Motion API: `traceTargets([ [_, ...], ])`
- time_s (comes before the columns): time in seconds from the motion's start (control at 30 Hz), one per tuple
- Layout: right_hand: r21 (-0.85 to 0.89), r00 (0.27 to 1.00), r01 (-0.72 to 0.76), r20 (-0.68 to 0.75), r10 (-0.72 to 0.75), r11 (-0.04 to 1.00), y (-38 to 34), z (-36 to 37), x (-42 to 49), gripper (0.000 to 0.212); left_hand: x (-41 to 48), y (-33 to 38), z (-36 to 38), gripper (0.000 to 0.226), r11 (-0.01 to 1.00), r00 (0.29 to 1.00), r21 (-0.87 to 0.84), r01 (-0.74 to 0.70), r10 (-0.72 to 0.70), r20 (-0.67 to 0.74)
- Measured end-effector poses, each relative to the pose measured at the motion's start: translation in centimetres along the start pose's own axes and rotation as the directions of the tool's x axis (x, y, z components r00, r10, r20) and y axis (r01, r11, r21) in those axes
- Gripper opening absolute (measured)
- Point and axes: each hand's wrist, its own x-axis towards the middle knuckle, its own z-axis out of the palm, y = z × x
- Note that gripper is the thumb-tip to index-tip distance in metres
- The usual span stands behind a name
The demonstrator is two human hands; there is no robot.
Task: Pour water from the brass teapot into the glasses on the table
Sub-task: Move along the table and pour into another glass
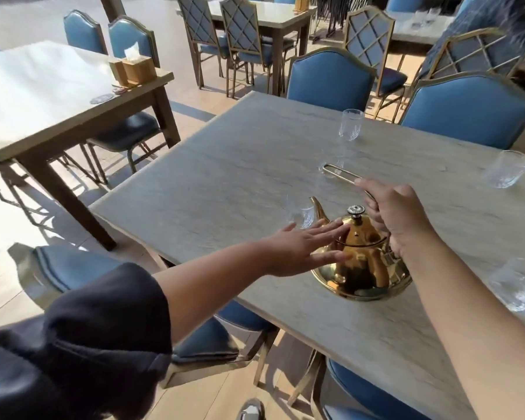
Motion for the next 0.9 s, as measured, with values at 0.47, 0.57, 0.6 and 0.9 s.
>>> traceTargets([
  [0.47,-0.281,1.0,-0.01,0.012,0.014,0.96,-2.7,2.5,2.3,0.043,1.4,-2.9,0.0,0.06,0.991,0.998,-0.114,-0.068,0.066,-0.014],
  [0.57,-0.304,1.0,-0.013,0.021,0.02,0.953,-2.9,2.7,2.6,0.041,1.6,-3.2,-0.1,0.06,0.988,0.997,-0.139,-0.07,0.067,-0.022],
  [0.6,-0.314,1.0,-0.013,0.023,0.021,0.949,-3.0,2.8,2.7,0.041,1.6,-3.2,-0.1,0.06,0.987,0.997,-0.147,-0.071,0.068,-0.025],
  [0.9,-0.383,0.999,-0.012,0.044,0.032,0.924,-3.2,3.1,3.3,0.041,1.3,-3.2,-0.4,0.06,0.98,0.998,-0.185,-0.068,0.065,-0.021],
])
